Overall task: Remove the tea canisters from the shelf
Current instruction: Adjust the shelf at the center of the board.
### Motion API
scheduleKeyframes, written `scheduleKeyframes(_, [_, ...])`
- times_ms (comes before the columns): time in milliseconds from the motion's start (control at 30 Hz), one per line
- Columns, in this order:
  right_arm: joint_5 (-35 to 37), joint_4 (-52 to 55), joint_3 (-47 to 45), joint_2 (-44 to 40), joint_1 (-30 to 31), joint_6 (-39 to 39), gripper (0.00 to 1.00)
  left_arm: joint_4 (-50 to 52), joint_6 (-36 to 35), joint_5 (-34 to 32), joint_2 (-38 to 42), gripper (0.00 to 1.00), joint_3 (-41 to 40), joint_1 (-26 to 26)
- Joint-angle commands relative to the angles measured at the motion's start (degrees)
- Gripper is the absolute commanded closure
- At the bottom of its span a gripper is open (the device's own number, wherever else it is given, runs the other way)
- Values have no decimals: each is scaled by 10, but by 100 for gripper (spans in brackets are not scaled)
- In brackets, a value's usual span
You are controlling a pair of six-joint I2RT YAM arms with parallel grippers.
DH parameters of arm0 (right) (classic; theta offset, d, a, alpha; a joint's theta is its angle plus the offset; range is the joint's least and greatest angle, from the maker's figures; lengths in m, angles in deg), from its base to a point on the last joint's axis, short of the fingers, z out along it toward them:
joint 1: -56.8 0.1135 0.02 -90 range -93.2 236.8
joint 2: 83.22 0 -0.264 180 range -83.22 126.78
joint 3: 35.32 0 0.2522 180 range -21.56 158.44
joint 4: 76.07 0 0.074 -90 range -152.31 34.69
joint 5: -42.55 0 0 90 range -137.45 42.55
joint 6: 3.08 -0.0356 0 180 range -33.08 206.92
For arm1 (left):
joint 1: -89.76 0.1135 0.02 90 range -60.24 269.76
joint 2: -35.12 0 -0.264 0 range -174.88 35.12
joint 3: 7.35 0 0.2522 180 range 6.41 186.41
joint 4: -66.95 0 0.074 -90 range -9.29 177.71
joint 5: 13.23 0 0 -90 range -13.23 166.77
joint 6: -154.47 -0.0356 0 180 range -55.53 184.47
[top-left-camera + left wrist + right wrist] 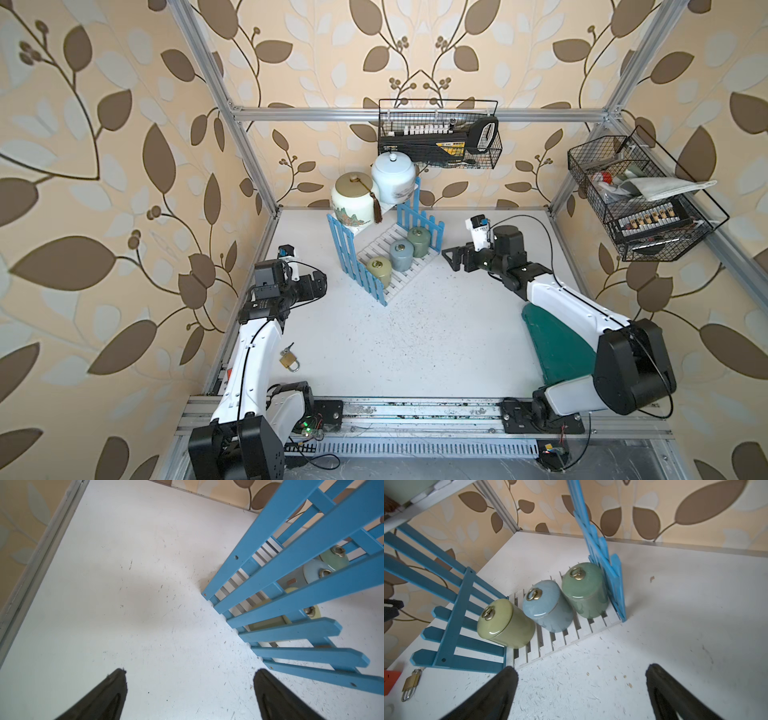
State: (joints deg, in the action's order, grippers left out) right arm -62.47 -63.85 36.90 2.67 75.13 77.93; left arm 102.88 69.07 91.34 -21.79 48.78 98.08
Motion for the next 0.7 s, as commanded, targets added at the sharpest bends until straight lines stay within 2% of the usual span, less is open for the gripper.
scheduleKeyframes(0, [21,-18,45,50,8,39,1,-32,-30,34,15,1,-11,6])
scheduleKeyframes(267, [32,-26,165,176,6,54,1,-36,-41,51,26,1,-22,5])
scheduleKeyframes(467, [11,-22,262,256,-5,53,2,-31,-40,62,31,1,-20,6])
scheduleKeyframes(667, [2,-19,325,315,-12,49,8,-25,-38,67,32,1,-16,5])
